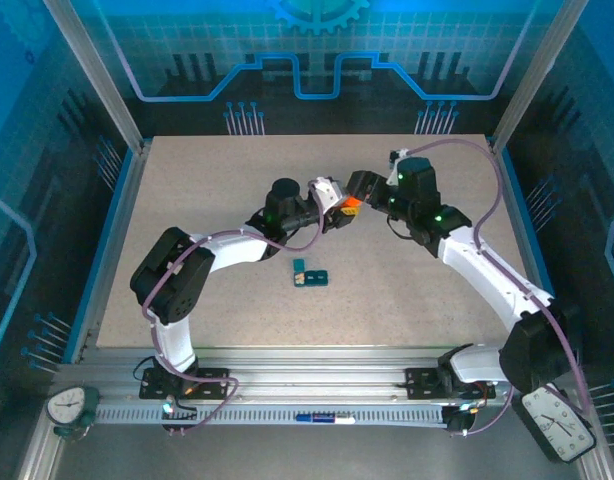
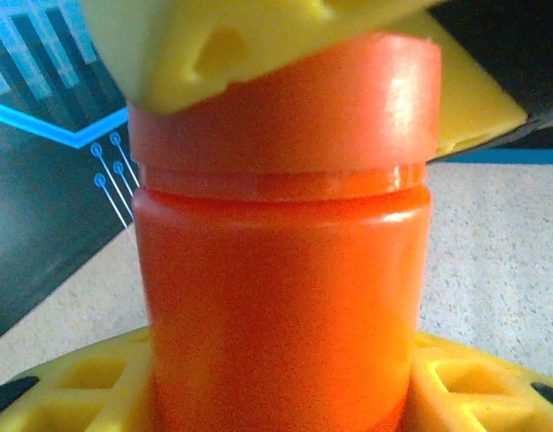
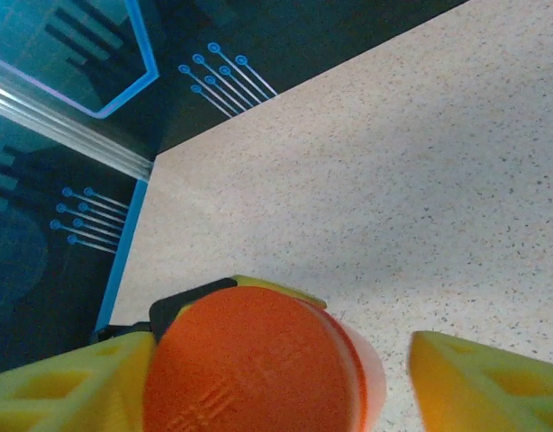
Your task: Sort the pills into containers
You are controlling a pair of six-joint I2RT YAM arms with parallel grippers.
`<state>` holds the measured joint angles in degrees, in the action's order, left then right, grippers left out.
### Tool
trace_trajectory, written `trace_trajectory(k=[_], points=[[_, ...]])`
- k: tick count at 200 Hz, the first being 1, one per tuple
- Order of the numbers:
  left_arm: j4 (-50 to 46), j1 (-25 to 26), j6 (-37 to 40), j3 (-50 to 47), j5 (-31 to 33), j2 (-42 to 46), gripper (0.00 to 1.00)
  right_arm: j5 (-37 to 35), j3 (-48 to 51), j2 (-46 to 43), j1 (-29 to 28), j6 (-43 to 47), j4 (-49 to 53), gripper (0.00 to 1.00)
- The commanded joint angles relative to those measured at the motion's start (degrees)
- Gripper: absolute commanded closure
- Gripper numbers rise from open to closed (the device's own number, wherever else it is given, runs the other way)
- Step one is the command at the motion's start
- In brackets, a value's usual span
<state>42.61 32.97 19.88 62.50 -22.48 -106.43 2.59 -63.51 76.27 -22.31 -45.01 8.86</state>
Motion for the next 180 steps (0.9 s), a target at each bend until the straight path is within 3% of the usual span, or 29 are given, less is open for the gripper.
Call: trace_trajectory(k=[1, 62, 117, 151, 180], points=[[5.8, 0.0, 0.9, 0.8, 0.2, 2.7, 1.0, 5.6, -3.0, -3.6, 2.5, 0.9, 4.0, 0.19], [4.1, -0.7, 6.7, -0.9, 1.5, 3.6, 1.0, 14.5, -6.4, -4.5, 11.4, 7.1, 13.0, 0.17], [2.2, -0.9, 8.9, -0.9, 1.6, 3.8, 1.0, 18.8, -11.5, -0.7, 11.9, 12.3, 17.9, 0.14], [1.5, -1.3, 5.2, -0.2, -0.6, 3.6, 1.0, 20.9, -8.5, -1.5, 10.3, 16.3, 11.5, 0.13], [-1.8, -3.4, -3.9, 3.1, -10.2, 2.6, 1.0, 22.9, -2.3, -4.7, 10.2, 20.9, 2.0, 0.12]])
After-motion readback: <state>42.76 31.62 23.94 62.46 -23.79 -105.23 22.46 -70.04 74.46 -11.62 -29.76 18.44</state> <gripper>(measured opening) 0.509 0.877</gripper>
